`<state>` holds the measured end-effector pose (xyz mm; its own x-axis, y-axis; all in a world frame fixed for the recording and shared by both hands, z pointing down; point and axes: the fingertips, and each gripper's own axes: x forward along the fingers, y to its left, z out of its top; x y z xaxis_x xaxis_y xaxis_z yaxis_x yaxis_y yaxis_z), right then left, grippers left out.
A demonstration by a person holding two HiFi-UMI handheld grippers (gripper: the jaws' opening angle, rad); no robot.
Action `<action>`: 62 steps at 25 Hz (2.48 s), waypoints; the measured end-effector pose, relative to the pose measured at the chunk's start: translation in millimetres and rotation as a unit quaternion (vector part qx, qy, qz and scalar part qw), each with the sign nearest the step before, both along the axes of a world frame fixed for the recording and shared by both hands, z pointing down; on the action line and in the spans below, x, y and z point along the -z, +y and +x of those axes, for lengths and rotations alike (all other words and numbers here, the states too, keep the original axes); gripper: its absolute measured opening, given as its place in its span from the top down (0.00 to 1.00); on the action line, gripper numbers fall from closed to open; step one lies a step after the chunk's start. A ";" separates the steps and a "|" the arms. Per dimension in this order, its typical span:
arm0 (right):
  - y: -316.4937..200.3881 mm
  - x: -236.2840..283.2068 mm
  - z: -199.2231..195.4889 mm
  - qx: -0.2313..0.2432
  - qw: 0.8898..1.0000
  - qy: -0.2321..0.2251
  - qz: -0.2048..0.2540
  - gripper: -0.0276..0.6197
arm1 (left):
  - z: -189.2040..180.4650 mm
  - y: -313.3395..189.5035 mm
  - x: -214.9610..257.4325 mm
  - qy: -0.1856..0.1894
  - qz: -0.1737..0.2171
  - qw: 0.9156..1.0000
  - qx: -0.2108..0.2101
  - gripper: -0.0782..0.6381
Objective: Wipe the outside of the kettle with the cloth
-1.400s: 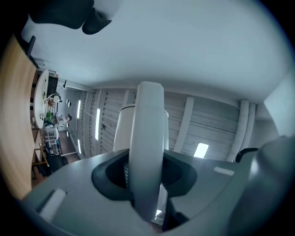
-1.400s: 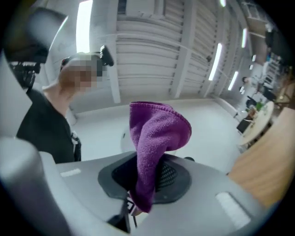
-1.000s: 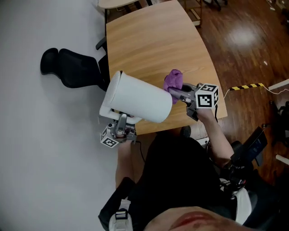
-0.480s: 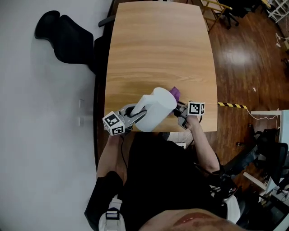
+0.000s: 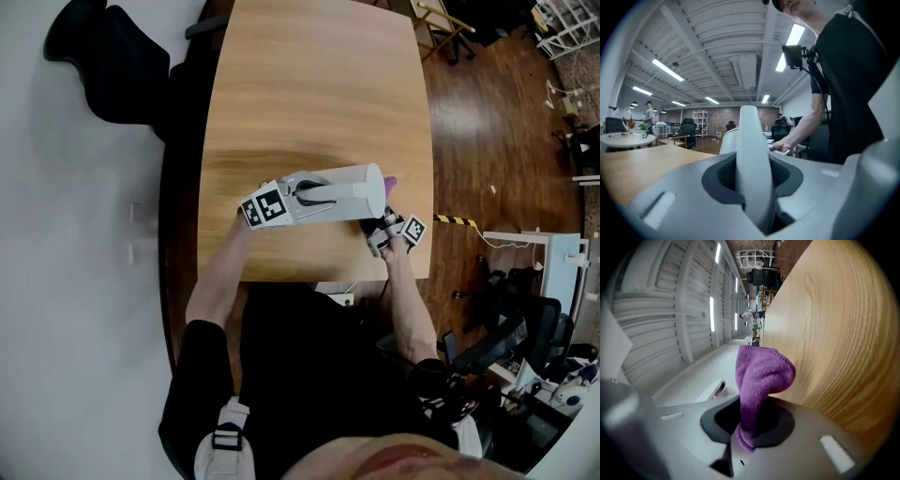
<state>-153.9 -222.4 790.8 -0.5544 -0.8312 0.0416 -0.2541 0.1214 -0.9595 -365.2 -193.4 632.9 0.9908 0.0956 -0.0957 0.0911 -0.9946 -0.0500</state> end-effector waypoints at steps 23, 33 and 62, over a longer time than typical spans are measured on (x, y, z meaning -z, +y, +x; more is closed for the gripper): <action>-10.3 55.9 -139.1 -0.053 0.997 -0.044 0.031 0.88 | -133.5 -101.4 -97.4 -0.109 -0.060 0.975 0.186 0.67; -98.9 70.4 -65.2 -0.044 0.997 0.013 0.055 0.88 | -48.7 -196.4 -99.5 -0.152 -0.117 0.929 0.318 0.71; -83.8 189.8 -5.8 -0.003 0.983 0.053 0.174 0.87 | -63.0 -250.6 -124.8 -0.093 -0.282 0.833 0.467 0.61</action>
